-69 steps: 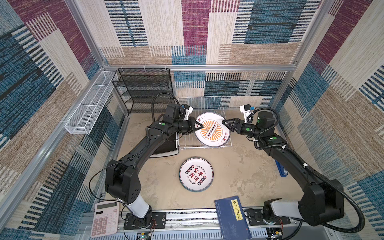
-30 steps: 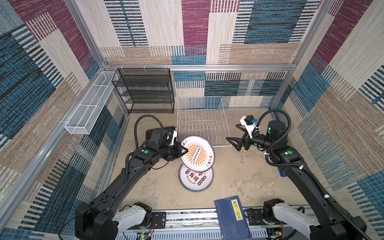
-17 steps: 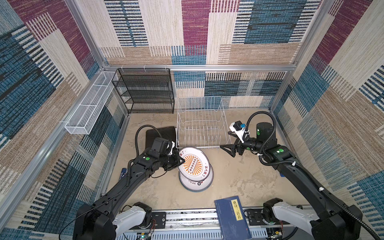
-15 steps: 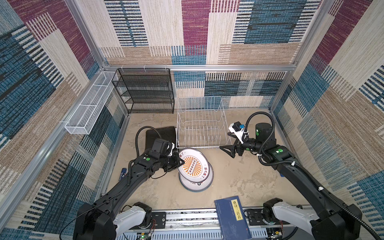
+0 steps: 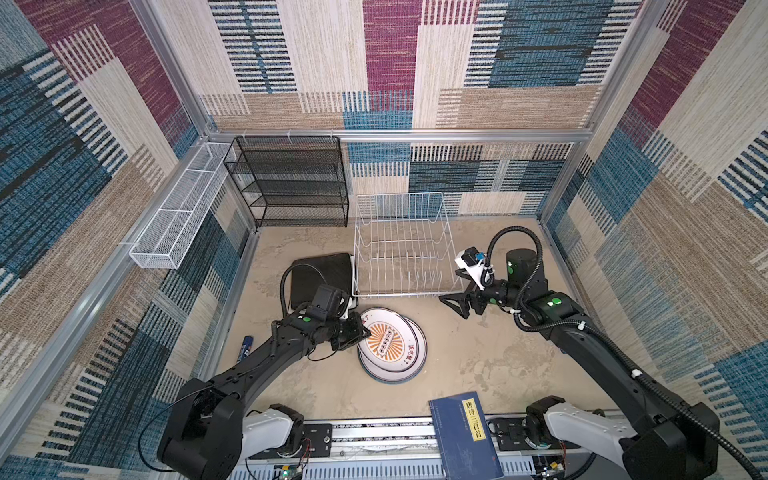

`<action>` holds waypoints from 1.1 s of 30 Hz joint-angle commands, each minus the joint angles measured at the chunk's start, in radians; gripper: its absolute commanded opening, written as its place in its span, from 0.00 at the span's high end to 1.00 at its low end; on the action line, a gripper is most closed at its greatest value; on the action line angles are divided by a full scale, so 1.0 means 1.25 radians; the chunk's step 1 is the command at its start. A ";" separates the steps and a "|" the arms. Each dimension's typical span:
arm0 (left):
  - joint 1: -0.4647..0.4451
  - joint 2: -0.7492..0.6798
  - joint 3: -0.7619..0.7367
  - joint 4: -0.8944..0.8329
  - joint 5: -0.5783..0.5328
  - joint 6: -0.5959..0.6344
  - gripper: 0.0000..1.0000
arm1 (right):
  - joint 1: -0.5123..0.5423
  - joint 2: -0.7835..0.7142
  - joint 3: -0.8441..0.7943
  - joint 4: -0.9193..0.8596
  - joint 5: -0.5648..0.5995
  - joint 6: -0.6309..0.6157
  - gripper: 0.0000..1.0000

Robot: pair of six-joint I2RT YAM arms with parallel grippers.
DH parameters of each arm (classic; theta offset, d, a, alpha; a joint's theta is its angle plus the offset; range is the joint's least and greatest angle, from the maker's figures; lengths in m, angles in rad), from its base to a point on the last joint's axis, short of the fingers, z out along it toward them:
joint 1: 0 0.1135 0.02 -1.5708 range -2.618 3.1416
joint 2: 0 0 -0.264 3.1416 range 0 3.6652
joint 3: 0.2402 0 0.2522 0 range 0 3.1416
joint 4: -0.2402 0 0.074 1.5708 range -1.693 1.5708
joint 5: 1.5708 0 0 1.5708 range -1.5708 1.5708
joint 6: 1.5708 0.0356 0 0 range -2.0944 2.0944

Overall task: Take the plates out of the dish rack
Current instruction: 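Lower the sunburst plate flat onto the plate stack with the left gripper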

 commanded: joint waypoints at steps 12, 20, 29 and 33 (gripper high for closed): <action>0.000 0.028 0.003 -0.038 -0.019 0.037 0.60 | 0.005 0.017 0.003 0.025 0.012 0.028 0.01; 0.001 0.044 0.048 -0.125 -0.084 0.048 0.47 | 0.006 0.017 0.002 0.020 0.020 0.025 0.01; -0.006 0.088 0.078 -0.161 -0.124 0.050 0.42 | 0.006 0.012 -0.004 0.017 0.026 0.023 0.01; -0.021 0.104 0.106 -0.163 -0.122 0.060 0.41 | 0.007 0.011 -0.007 0.023 0.036 0.025 0.01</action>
